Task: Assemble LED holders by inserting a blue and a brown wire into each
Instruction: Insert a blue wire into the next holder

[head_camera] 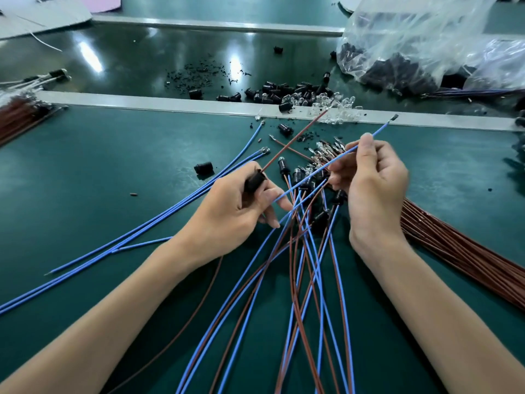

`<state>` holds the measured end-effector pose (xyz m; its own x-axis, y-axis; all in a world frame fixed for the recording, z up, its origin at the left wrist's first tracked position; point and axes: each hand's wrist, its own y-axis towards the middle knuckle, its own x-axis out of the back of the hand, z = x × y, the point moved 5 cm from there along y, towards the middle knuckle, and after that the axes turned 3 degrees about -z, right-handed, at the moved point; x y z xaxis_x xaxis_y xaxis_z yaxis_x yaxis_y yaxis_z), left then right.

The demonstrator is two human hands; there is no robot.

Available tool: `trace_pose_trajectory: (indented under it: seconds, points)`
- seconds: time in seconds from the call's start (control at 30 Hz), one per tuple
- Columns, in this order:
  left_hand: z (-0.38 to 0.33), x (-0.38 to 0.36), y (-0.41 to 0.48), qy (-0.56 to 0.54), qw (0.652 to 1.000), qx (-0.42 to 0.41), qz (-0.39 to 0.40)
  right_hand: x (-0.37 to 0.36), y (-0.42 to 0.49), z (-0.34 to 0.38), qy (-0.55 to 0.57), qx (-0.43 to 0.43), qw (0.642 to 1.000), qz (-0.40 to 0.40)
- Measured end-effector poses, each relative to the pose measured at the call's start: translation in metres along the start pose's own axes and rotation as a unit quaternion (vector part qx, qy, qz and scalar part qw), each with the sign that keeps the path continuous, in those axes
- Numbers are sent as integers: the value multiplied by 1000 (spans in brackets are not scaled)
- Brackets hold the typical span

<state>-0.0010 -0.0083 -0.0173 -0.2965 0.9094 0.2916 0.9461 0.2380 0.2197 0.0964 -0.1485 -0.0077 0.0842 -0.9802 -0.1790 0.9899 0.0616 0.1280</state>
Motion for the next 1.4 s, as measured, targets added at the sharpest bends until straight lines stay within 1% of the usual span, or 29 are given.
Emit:
trace_pose_trajectory:
  seconds: [0.03,0.07,0.13,0.17,0.2,0.23,0.27,0.37,0.4,0.43,0.47,0.5,0.57,0.6,0.63,0.67,0.7,0.8,0.83,0.87,0.9,0.97,1.03,1.1,1.17,1.23,1.3,1.4]
  points:
    - [-1,-1,0,-8,1000,-3,3,0,1,-1,15,-12,1000,10]
    - [-3,-1,0,-18,1000,-8,1,-3,-1,-1,12,-8,998,54]
    - [-6,-4,0,-36,999,-8,-9,-15,-13,1,-61,45,980,182]
    - [-7,-5,0,-41,999,-4,-13,-21,-20,2,-96,74,966,230]
    - [-7,-5,-1,-42,999,3,-11,-24,-23,3,-117,96,957,247]
    - [-6,-4,-1,-42,999,10,-9,-24,-22,4,-125,108,959,232]
    - [-5,-1,-2,-40,999,17,-6,-21,-19,4,-122,108,967,195]
    - [-6,9,-1,1,1000,23,12,-3,-2,4,-64,46,996,52]
    - [-6,11,-1,12,999,27,17,1,3,3,-36,20,999,30]
    - [-6,11,-1,6,999,34,22,3,6,2,-6,-3,1000,29]
    - [-6,9,-1,-19,998,45,24,2,6,1,19,-15,998,56]
    - [-6,7,-2,-47,997,56,27,-2,4,1,24,-14,994,103]
    - [-7,2,-3,-80,994,67,35,-12,-6,1,-33,19,977,209]
    - [-8,0,-4,-86,993,69,41,-17,-11,1,-62,37,967,244]
    - [-8,0,-4,-86,993,70,46,-20,-14,2,-71,50,962,258]
    - [-8,0,-4,-82,993,72,49,-21,-14,3,-56,54,965,251]
    - [-7,1,-3,-76,993,71,51,-18,-12,4,-24,46,973,224]
    - [-6,6,-1,-61,995,60,43,-2,4,5,57,-2,994,93]
    - [-4,7,0,-62,996,59,36,0,5,4,62,-13,995,76]
    - [-3,7,0,-65,996,59,29,-2,3,2,56,-17,995,82]
    - [-3,6,0,-69,996,58,25,-6,-1,1,44,-13,993,108]
    - [-1,1,-1,-75,995,56,25,-17,-12,-1,12,5,983,182]
    - [0,-3,-2,-80,995,57,29,-26,-21,-1,-39,26,970,239]
    - [3,-4,-2,-78,994,61,35,-29,-25,-2,-84,39,960,265]
    - [4,-1,-2,-47,997,54,28,-28,-24,-2,-66,26,964,257]
    - [5,4,0,-15,999,39,-4,-26,-19,0,2,3,974,226]
    - [5,8,1,8,999,33,-25,-23,-15,4,60,-3,979,195]
    - [2,7,0,48,999,9,-14,-20,-13,6,73,16,981,180]
